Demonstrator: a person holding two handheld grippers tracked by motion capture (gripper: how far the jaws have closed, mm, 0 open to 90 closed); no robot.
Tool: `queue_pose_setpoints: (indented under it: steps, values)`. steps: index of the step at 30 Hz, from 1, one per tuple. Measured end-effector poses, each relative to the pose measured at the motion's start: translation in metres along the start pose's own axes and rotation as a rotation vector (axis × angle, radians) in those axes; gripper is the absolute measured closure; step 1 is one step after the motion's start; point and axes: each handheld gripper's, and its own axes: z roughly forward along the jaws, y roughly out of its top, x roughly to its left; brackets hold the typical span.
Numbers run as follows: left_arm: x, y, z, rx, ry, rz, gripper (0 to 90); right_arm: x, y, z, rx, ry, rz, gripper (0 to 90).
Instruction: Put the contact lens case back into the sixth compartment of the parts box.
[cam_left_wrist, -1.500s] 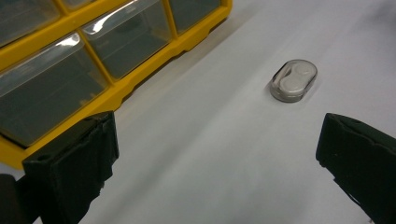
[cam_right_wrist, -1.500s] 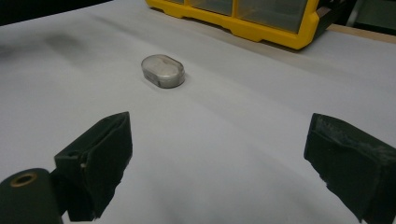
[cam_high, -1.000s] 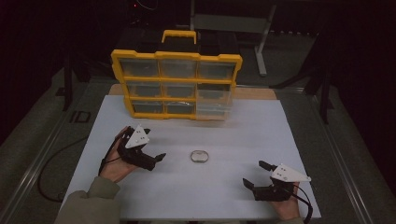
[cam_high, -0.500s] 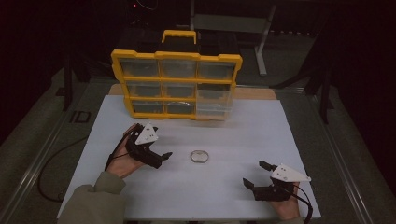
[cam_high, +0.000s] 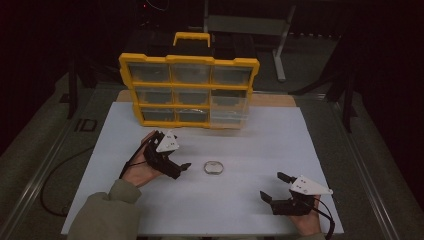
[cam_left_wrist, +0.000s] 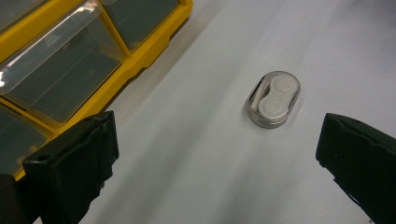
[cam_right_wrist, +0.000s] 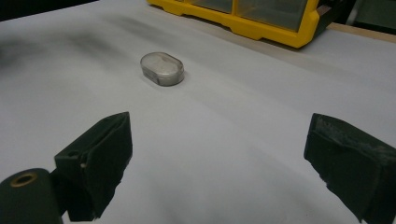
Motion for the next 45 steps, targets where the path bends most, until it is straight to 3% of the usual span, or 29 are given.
queue_pose_setpoints:
  steps: [24, 45]
  values:
    - [-0.004, 0.015, 0.029, 0.074, -0.050, 0.046, 0.0, 0.000, 0.000, 0.000, 0.001, 0.006, 0.000, 7.8]
    - [-0.009, 0.030, 0.053, 0.175, -0.113, 0.091, 0.1, 0.000, 0.000, 0.001, 0.003, 0.015, 0.001, 7.8]
